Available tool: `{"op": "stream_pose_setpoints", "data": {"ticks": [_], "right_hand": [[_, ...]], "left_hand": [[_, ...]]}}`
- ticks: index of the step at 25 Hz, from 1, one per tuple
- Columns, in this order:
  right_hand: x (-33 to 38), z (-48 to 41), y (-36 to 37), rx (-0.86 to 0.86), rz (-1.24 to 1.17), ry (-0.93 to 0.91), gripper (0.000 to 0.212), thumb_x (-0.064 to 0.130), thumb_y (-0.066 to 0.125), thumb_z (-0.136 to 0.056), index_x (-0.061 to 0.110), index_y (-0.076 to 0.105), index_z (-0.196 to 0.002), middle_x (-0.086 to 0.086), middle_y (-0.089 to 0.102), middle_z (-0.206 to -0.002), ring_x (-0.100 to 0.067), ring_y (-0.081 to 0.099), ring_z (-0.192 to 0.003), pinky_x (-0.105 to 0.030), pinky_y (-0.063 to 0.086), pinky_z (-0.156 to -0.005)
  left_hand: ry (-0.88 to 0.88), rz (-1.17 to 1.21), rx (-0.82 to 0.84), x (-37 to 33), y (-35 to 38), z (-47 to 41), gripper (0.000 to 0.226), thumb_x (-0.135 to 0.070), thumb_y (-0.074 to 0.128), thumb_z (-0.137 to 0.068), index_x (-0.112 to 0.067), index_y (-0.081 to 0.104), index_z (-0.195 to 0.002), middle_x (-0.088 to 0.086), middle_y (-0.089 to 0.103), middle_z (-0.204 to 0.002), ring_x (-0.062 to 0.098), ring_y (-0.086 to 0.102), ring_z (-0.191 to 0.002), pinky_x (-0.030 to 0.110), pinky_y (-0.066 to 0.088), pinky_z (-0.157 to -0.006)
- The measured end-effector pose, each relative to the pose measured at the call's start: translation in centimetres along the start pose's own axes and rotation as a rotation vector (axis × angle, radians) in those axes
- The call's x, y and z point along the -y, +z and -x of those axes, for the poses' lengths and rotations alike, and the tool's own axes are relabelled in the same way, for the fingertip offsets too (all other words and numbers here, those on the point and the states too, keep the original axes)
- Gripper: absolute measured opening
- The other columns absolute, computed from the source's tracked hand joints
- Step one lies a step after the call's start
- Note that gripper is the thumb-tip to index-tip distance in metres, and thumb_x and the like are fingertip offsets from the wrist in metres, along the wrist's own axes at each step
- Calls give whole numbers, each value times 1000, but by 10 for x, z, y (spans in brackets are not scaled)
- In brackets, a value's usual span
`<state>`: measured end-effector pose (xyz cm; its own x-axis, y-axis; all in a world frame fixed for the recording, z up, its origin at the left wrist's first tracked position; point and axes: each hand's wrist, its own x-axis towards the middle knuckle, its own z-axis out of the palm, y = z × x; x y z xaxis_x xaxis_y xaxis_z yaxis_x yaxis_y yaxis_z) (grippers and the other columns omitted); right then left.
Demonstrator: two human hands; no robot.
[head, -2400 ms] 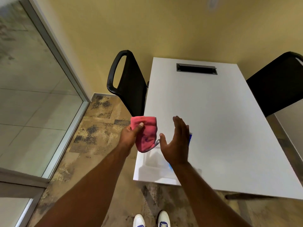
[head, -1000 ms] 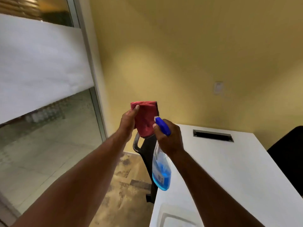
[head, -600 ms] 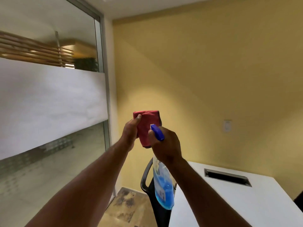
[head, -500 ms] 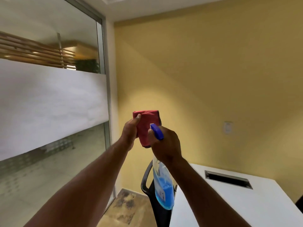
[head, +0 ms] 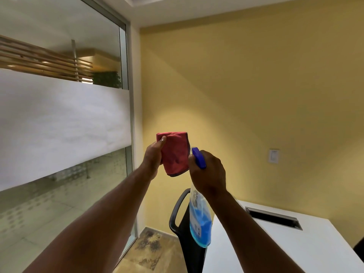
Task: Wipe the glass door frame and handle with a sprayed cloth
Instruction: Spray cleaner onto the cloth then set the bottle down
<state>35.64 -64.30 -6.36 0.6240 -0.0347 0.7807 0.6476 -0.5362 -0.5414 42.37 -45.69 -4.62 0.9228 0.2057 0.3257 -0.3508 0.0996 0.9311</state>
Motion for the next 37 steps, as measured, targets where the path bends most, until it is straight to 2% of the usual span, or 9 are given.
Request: {"op": "stream_pose_setpoints", "data": {"ticks": [4, 10, 14, 17, 20, 24, 30, 33, 37], "right_hand": [[-2, 7, -1, 33, 29, 4, 36, 48, 42, -91, 22, 55, -70, 1, 52, -56, -18, 53, -50, -33, 53, -55], [-1, 33, 16, 128, -19, -36, 30, 46, 48, -92, 22, 58, -77, 7, 53, -59, -12, 54, -51, -27, 52, -56], [-2, 54, 27, 199, 10, -25, 33, 47, 45, -90, 21, 56, -73, 3, 54, -58, -14, 52, -52, -30, 52, -61], [-8, 58, 27, 164, 27, 43, 35, 50, 43, -89, 22, 55, -71, 10, 47, -54, -9, 47, -48, -22, 44, -58], [-13, 53, 22, 91, -4, 118, 30, 46, 51, -91, 21, 58, -76, 8, 51, -57, -11, 51, -51, -24, 49, -57], [-15, 45, 16, 72, 18, 95, 25, 36, 58, -93, 20, 56, -74, 6, 50, -57, -13, 49, -51, -31, 50, -56], [-13, 42, 12, 39, -6, 44, 30, 33, 58, -99, 23, 55, -70, 9, 48, -53, -9, 47, -47, -18, 39, -52], [-13, 45, 16, 22, -22, 49, 25, 37, 58, -97, 20, 59, -79, 7, 54, -60, -12, 52, -52, -19, 44, -54], [-34, 65, 20, 44, -18, 101, 24, 39, 59, -95, 21, 59, -78, 9, 54, -61, -11, 54, -53, -24, 49, -54]], "left_hand": [[1, -12, -4, 1, -1, -3, 35, -49, 50, -105, -22, 65, -121, 12, 73, -120, 33, 70, -109, 52, 59, -90], [5, -15, -13, 0, -3, -2, 35, -55, 51, -103, -26, 65, -117, 9, 74, -116, 31, 70, -106, 45, 62, -81], [-5, -18, -31, -2, -5, -3, 32, -56, 51, -102, -30, 65, -112, 6, 73, -115, 30, 69, -106, 41, 59, -74], [-3, -14, -30, -2, -8, -3, 32, -57, 51, -101, -31, 65, -112, 5, 74, -114, 29, 69, -106, 42, 59, -76], [-11, -13, -33, -1, -13, -2, 33, -58, 51, -101, -31, 64, -115, 6, 73, -117, 30, 69, -107, 43, 59, -80], [-24, -10, -35, 3, -14, 1, 36, -59, 53, -99, -30, 65, -115, 7, 73, -117, 30, 69, -108, 42, 59, -79], [-19, -13, -31, 14, -9, 11, 33, -57, 54, -99, -30, 66, -113, 3, 76, -111, 28, 72, -103, 37, 61, -72], [-51, -15, -11, 26, -3, 20, 35, -57, 54, -101, -28, 67, -117, 3, 77, -112, 27, 73, -104, 36, 62, -74], [-122, -21, 10, 58, 7, 38, 38, -56, 52, -102, -25, 67, -120, 5, 76, -115, 27, 72, -105, 37, 61, -78]]}}
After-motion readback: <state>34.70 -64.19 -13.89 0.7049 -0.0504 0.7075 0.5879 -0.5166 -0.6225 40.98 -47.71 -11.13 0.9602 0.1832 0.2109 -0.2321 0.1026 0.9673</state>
